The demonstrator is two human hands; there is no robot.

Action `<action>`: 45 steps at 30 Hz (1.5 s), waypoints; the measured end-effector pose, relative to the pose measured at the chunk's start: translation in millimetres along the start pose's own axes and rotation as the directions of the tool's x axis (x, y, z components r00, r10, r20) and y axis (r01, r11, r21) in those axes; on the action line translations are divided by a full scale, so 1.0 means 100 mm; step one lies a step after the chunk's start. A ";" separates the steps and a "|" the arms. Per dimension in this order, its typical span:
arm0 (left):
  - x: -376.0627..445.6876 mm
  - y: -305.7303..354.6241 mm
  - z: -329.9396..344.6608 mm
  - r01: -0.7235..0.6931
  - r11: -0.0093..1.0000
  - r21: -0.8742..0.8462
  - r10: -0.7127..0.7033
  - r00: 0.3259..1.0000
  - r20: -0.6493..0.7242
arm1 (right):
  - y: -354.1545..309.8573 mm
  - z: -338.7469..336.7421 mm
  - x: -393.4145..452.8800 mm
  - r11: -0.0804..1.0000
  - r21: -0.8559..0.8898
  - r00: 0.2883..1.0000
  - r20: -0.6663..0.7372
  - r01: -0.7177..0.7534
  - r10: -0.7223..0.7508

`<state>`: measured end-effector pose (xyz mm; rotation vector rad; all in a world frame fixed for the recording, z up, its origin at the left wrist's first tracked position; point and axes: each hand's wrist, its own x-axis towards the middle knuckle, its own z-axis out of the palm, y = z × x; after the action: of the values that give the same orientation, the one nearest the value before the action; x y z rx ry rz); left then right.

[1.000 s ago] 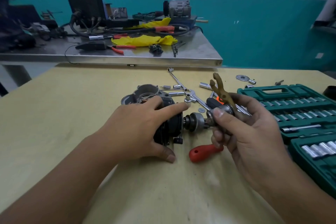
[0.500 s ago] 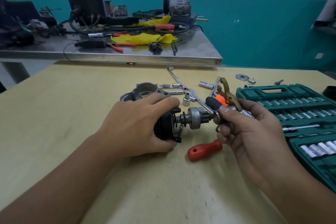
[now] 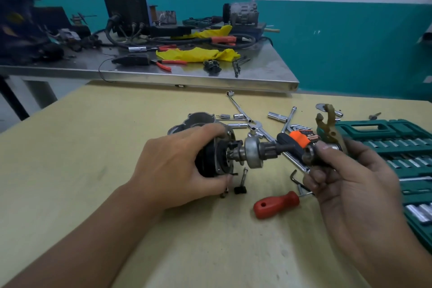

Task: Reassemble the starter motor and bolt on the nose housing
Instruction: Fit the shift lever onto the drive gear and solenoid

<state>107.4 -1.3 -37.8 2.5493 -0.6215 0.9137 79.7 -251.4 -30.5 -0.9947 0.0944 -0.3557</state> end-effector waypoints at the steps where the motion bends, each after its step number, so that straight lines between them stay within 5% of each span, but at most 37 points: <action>1: 0.00 -0.04 -0.02 0.056 0.996 -0.075 -0.057 0.998 -0.015 | 0.01 0.01 -0.01 1.000 -0.003 1.000 0.006 0.006 -0.006; 5: -0.05 -0.26 -0.10 0.200 0.818 -0.539 -0.268 0.962 -0.050 | 0.04 0.10 -0.11 0.999 -0.026 0.998 0.056 0.022 -0.021; 8: -0.07 -0.36 -0.11 0.171 0.747 -0.643 -0.309 0.945 -0.108 | 0.13 0.26 -0.19 0.999 -0.041 0.992 0.125 0.020 -0.015; 13: -0.09 -0.43 -0.05 0.182 0.746 -0.640 -0.359 0.920 -0.157 | 0.50 0.82 -0.25 0.993 -0.103 0.986 0.148 -0.062 0.077; 16: -0.11 -0.46 -0.01 0.235 0.745 -0.625 -0.410 0.900 -0.151 | 0.66 1.06 -0.17 0.969 0.044 0.970 0.038 -0.243 0.242; 20: -0.10 -0.44 -0.03 0.287 0.759 -0.584 -0.451 0.879 -0.155 | 0.66 1.07 -0.18 0.911 0.175 0.928 0.082 -0.373 0.364; 32: -0.15 -0.36 -0.22 0.226 0.939 -0.261 -0.242 0.970 -0.029 | 0.61 0.98 -0.10 0.907 0.201 0.927 0.021 -0.371 0.375; 38: -0.15 -0.50 -0.27 0.244 0.909 -0.339 -0.293 0.951 -0.102 | 0.68 0.98 -0.05 0.893 0.175 0.899 -0.068 -0.415 0.432; 45: -0.20 -0.86 -0.43 0.483 0.864 -0.143 -0.502 0.850 -0.161 | 0.76 0.95 0.04 0.881 0.141 0.872 -0.140 -0.452 0.470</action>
<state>116.3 96.9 -35.1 2.3199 0.0569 0.8954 125.0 -139.3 -41.4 -0.8054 0.4594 -0.0018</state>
